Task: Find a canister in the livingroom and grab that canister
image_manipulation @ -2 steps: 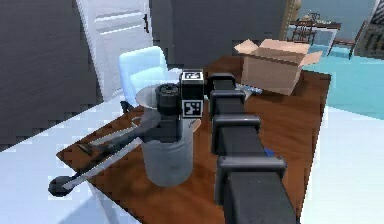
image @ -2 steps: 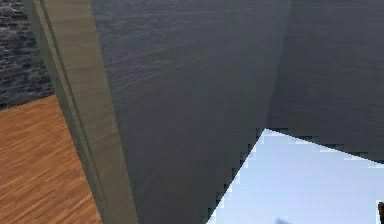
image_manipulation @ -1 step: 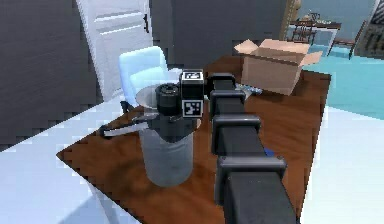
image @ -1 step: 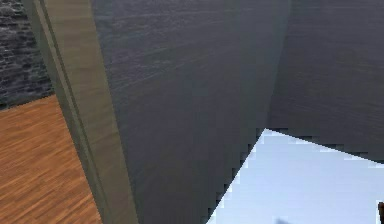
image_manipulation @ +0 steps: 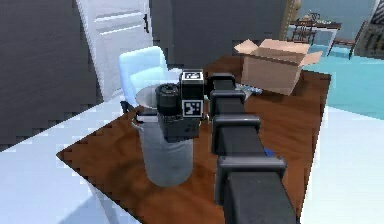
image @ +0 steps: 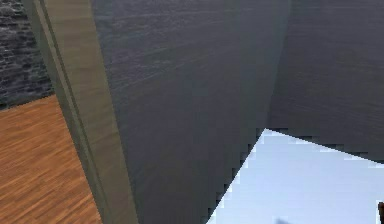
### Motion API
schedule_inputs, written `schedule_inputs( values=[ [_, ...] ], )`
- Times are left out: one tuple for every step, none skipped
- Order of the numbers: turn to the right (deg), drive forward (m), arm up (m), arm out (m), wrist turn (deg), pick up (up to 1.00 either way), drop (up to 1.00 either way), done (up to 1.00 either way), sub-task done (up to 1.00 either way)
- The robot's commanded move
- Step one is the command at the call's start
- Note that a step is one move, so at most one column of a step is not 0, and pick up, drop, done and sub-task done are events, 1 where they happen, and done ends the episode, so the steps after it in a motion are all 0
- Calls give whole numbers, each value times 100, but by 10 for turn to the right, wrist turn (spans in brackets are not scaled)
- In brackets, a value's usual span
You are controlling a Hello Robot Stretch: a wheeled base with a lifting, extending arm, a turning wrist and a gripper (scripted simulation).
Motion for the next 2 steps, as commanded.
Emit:
schedule_inputs(
  values=[
    [0, 0, 0, 0, 0, 100, 0, 0, 0],
    [0, 0, 0, 0, 0, 0, 0, 100, 0]
  ],
)
